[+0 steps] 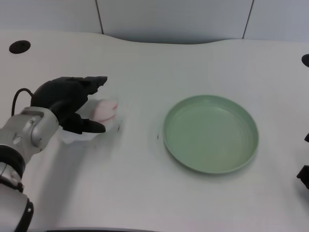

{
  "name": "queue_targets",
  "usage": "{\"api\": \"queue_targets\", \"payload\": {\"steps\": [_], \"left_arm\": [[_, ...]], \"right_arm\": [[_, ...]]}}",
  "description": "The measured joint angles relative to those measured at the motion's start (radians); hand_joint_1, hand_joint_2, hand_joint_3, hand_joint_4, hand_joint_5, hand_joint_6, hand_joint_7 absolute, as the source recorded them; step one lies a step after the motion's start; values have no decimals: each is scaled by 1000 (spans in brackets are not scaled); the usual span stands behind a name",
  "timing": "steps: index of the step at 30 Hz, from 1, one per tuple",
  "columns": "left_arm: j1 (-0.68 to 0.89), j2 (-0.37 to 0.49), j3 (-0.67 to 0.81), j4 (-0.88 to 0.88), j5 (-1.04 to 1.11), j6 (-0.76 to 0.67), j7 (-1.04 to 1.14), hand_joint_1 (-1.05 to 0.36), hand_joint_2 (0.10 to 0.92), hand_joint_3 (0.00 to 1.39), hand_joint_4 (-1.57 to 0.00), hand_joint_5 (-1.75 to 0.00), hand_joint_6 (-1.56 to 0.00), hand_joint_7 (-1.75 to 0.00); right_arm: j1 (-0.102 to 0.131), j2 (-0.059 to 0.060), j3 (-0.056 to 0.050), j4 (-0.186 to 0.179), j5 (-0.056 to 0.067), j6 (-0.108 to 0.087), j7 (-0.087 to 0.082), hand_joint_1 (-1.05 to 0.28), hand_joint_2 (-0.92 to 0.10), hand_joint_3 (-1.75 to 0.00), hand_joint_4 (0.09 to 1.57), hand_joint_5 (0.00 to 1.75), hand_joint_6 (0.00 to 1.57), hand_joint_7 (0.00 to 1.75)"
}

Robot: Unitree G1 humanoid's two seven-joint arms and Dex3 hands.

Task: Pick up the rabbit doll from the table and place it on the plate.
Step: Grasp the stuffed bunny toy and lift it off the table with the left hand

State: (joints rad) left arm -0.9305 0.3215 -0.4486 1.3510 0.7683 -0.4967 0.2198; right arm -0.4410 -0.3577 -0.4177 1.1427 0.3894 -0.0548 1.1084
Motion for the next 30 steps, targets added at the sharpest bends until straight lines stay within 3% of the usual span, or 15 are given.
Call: {"api": "queue_targets", "payload": {"steps": [9,15,17,24,26,30], "left_arm": [[-12,-33,-68,26,24,162,-50,-1048,921,357,-12,-4,-35,-2],[-13,-35,-82,27,21,198,-63,-1048,921,257,-90,-37,-72,-12],[-13,-35,-86,28,22,202,-62,-1048,921,245,-209,-90,-139,-39],[-13,-35,-99,30,23,218,-62,-1048,921,312,-203,-63,-160,-27],[-13,-38,-107,31,26,225,-50,-949,921,194,-380,-121,-276,-46],[-13,-48,-122,32,43,239,-11,-924,921,158,-429,-127,-310,-43]], "right_arm": [[1,0,0,-5,2,0,-2,-449,-921,-230,1226,1746,863,1746],[1,0,0,-4,2,2,1,-432,-921,-255,1237,1746,887,1746],[1,0,0,-4,1,0,1,-450,-921,-235,1257,1746,945,1746],[1,0,1,-5,1,-4,0,-442,-921,-230,1266,1746,943,1746],[1,0,2,-6,0,-7,-4,-447,-921,-237,1245,1746,919,1746],[2,2,4,-9,-2,-16,-11,-448,-921,-238,1234,1746,910,1746]]}}
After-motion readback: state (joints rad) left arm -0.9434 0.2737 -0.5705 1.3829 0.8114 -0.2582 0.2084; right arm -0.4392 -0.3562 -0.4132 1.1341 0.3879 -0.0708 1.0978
